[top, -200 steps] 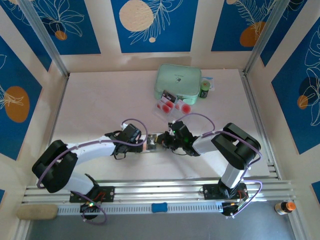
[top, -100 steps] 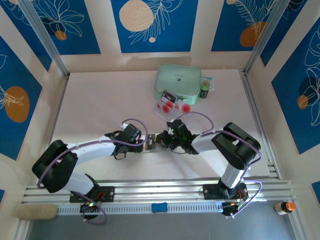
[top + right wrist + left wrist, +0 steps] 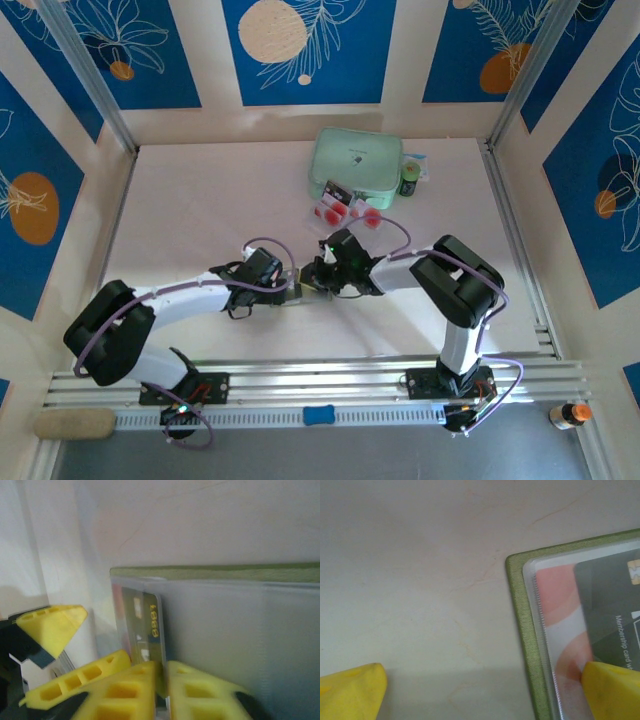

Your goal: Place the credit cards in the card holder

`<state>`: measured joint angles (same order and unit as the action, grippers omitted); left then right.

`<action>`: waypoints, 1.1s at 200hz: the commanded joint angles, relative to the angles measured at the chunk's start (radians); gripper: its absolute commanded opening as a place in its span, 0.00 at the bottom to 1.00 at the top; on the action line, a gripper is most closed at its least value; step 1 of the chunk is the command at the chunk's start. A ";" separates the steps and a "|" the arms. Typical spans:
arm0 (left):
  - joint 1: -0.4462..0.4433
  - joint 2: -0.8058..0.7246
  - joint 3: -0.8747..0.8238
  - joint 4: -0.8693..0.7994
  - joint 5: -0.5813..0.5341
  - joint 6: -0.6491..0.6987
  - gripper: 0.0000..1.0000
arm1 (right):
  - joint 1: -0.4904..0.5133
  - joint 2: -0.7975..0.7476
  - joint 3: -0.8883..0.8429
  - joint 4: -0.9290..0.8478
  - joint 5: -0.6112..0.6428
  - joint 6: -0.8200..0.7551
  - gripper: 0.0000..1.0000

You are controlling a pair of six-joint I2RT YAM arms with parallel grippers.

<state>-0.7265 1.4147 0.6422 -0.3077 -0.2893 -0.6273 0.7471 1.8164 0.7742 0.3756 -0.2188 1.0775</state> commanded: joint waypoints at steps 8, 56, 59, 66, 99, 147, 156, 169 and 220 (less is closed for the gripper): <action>0.023 -0.056 0.026 -0.042 0.012 -0.019 1.00 | 0.007 -0.054 0.052 -0.208 -0.031 -0.123 0.28; 0.106 -0.137 -0.002 -0.063 0.032 -0.043 1.00 | -0.005 -0.125 0.123 -0.440 0.039 -0.241 0.28; 0.112 -0.139 -0.006 -0.065 0.034 -0.044 1.00 | -0.004 -0.126 0.129 -0.449 0.043 -0.246 0.27; 0.124 -0.140 -0.012 -0.067 0.039 -0.045 1.00 | -0.003 -0.123 0.143 -0.472 0.049 -0.260 0.24; 0.153 -0.110 -0.034 -0.082 0.060 -0.055 1.00 | 0.006 -0.090 0.212 -0.540 0.057 -0.312 0.11; 0.159 -0.038 -0.035 -0.078 0.075 -0.059 1.00 | 0.039 -0.015 0.311 -0.608 0.069 -0.361 0.02; 0.159 -0.029 -0.034 -0.074 0.078 -0.057 1.00 | 0.043 -0.004 0.322 -0.615 0.073 -0.365 0.02; 0.161 -0.020 -0.030 -0.071 0.079 -0.054 1.00 | 0.046 0.010 0.334 -0.624 0.079 -0.370 0.01; 0.159 0.009 -0.021 -0.062 0.082 -0.034 1.00 | 0.052 0.053 0.363 -0.651 0.105 -0.385 0.00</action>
<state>-0.5770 1.3933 0.6159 -0.3603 -0.2359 -0.6724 0.7921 1.8450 1.1049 -0.2321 -0.1280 0.7204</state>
